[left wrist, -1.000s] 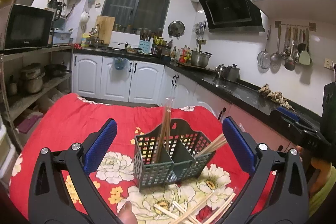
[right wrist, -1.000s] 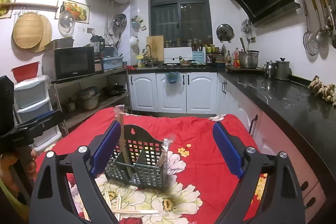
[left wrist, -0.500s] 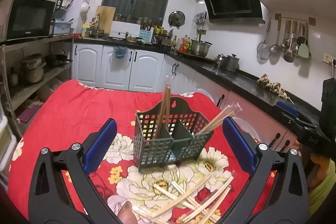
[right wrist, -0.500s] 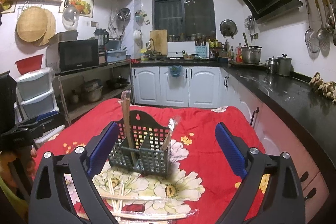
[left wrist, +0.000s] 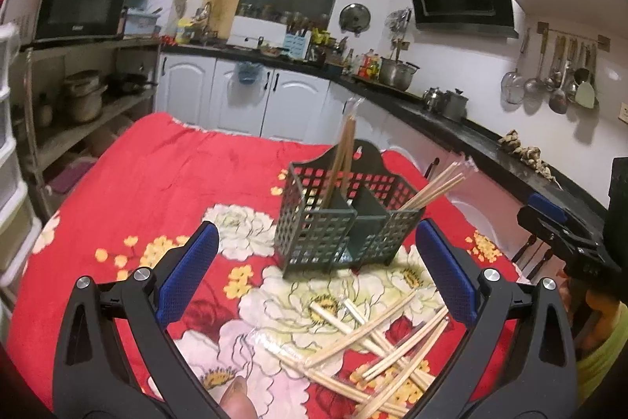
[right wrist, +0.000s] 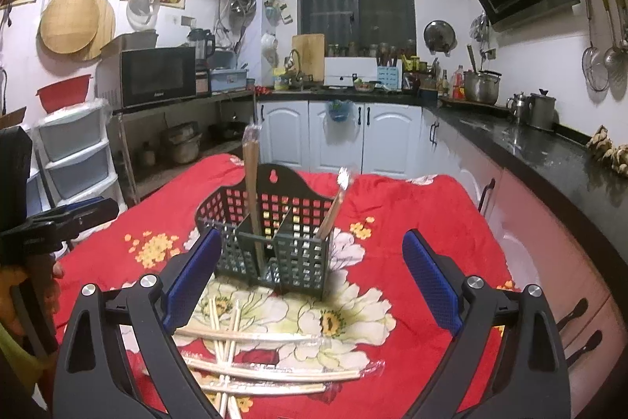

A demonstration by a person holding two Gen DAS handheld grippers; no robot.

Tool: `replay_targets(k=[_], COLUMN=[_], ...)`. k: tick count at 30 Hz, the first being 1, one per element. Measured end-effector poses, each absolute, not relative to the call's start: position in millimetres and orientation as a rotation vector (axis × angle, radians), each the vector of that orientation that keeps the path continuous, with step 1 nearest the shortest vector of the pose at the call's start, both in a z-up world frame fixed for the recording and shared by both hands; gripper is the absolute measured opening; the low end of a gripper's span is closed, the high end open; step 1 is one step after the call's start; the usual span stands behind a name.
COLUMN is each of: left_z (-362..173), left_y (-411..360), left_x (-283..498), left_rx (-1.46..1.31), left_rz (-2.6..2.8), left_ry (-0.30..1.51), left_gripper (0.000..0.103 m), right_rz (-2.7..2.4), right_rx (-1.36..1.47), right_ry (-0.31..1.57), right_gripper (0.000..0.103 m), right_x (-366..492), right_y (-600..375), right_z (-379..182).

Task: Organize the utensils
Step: 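Open both tools and withdraw them from the caddy over the chopstick pile, then lower the left tool onto a chopstick and close while the right tool grasps another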

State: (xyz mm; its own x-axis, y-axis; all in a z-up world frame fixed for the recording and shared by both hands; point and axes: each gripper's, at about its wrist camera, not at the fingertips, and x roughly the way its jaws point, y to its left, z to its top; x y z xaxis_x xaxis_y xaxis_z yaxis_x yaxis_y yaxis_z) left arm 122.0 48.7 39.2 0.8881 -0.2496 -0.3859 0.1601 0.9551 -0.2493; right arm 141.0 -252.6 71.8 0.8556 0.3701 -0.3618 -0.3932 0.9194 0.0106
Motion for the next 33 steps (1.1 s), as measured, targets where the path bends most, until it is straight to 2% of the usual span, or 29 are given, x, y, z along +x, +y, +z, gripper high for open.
replay_targets(k=[29,31,33], left_z=[-37,-41,-45], left_y=[48,48,47], left_x=[116,118,119], left_rx=[-0.255,-0.265,-0.27], left_rz=[-0.232,-0.24,-0.247], left_ry=[0.674,0.691,0.709], left_gripper=[0.093,0.092,0.087], right_rz=[0.417,0.413,0.407], right_rx=[-0.086,-0.083,-0.079], right_ry=[0.552,0.563,0.572], right_gripper=[0.091,0.091,0.091], right_x=[136,136,136], right_y=[-246,-248,-250], right_z=[5,1,-2])
